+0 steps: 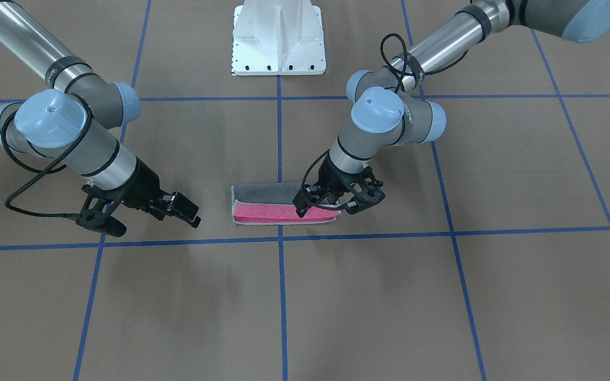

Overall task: Fold towel twice with both arms
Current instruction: 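Raise the right gripper away while the left gripper hovers over the folded towel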

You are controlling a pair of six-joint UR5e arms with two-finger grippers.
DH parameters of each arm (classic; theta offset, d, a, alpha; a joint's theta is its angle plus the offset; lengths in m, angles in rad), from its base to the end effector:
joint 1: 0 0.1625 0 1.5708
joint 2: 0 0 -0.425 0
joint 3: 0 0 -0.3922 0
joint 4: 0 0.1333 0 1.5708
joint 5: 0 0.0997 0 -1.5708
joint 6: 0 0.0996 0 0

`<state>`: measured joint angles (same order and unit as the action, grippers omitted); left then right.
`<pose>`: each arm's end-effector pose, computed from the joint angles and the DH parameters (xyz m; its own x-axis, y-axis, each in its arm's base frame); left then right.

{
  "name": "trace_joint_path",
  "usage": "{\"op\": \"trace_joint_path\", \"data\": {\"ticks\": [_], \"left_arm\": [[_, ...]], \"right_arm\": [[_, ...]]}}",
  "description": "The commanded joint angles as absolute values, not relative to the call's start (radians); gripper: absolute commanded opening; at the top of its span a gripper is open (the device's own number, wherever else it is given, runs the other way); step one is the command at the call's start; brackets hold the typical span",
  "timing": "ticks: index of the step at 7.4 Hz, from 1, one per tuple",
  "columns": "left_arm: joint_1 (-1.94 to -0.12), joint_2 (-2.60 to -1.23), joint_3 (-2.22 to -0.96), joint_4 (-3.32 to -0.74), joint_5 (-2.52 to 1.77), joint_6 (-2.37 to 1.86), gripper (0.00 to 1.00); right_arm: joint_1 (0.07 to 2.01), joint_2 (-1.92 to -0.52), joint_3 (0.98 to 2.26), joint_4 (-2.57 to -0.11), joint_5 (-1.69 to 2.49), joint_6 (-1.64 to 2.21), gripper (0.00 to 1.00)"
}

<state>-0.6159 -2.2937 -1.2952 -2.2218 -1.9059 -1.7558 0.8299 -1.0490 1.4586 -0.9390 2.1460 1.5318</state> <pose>0.5655 -0.5234 0.2656 0.3088 -0.4313 -0.8477 0.3696 0.8756 -0.3109 -0.4101 -0.5655 0.3309 0.3524 0.3368 0.8732 -0.2887 0.9266 -0.2409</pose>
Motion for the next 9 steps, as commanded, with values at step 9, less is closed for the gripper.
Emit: {"op": "trace_joint_path", "data": {"ticks": [9], "left_arm": [[-0.612, -2.404, -1.171, -2.233, -1.885, -1.763, 1.00]], "right_arm": [[0.874, -1.057, 1.467, -0.939, 2.203, 1.525, 0.99]]}}
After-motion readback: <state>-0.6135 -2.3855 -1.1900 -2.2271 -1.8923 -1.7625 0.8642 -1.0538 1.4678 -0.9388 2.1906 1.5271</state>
